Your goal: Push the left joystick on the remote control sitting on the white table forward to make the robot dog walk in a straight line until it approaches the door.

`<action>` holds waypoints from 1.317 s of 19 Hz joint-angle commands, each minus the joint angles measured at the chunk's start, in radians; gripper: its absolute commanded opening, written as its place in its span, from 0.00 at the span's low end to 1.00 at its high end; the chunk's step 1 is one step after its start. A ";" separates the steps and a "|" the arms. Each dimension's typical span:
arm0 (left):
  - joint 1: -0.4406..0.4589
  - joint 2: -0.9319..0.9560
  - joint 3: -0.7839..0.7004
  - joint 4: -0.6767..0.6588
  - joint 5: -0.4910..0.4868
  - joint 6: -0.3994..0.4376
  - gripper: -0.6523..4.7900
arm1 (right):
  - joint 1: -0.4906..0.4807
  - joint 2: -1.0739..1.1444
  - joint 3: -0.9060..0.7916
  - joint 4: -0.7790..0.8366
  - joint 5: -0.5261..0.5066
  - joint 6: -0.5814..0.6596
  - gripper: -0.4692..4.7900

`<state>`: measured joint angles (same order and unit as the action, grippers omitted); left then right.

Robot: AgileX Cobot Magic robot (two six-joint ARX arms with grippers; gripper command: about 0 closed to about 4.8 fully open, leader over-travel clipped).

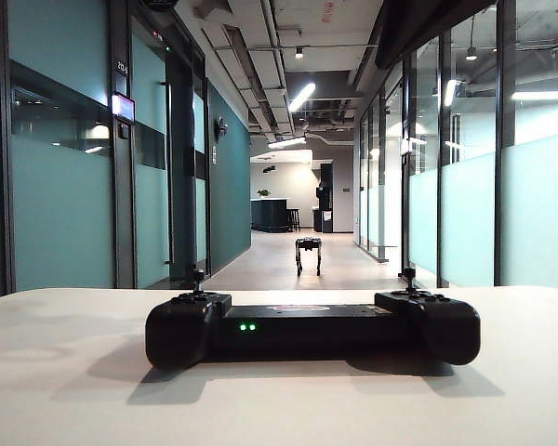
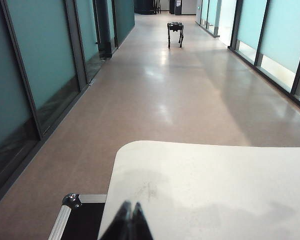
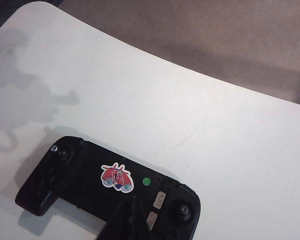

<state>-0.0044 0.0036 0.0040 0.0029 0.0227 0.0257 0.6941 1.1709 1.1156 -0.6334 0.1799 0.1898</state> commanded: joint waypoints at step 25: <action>0.001 0.000 0.003 0.011 -0.011 0.001 0.11 | -0.114 -0.231 -0.373 0.546 0.001 -0.067 0.09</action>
<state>-0.0044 0.0036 0.0040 0.0032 0.0143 0.0257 0.5911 0.9623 0.7620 -0.1600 0.1757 0.1493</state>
